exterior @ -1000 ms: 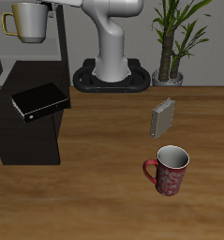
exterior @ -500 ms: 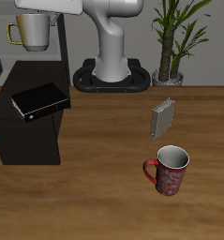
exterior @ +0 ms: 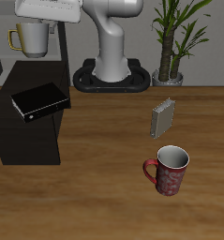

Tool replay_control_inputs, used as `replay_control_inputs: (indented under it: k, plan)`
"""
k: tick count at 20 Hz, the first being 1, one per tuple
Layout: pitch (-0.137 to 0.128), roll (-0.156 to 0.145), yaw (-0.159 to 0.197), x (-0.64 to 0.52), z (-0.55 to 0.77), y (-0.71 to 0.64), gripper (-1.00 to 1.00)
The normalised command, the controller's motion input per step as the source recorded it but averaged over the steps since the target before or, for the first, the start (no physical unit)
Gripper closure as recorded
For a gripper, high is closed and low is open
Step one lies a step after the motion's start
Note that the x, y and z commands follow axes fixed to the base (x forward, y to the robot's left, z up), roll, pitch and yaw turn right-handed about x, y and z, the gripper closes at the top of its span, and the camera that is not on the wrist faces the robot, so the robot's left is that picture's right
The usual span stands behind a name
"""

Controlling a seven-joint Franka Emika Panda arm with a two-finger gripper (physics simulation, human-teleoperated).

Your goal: Place the black book flat on top of the shelf and place the white-yellow mug on top of the shelf

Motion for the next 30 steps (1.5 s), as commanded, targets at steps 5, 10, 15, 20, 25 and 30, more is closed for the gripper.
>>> replay_control_inputs:
  k: [5, 10, 15, 20, 25, 30]
  plan:
    - [0.086, 0.07, -0.044, 0.01, -0.15, 0.01, 1.0]
    - [0.073, 0.05, -0.034, 0.12, -0.14, -0.02, 1.0]
    - [0.036, 0.002, -0.007, 0.09, -0.14, -0.05, 1.0]
    - [0.045, -0.017, -0.004, 0.08, -0.17, -0.02, 1.0]
    - [0.021, 0.019, -0.017, 0.03, -0.04, 0.01, -1.0]
    - [-0.012, -0.004, -0.014, 0.02, 0.06, 0.01, -1.0]
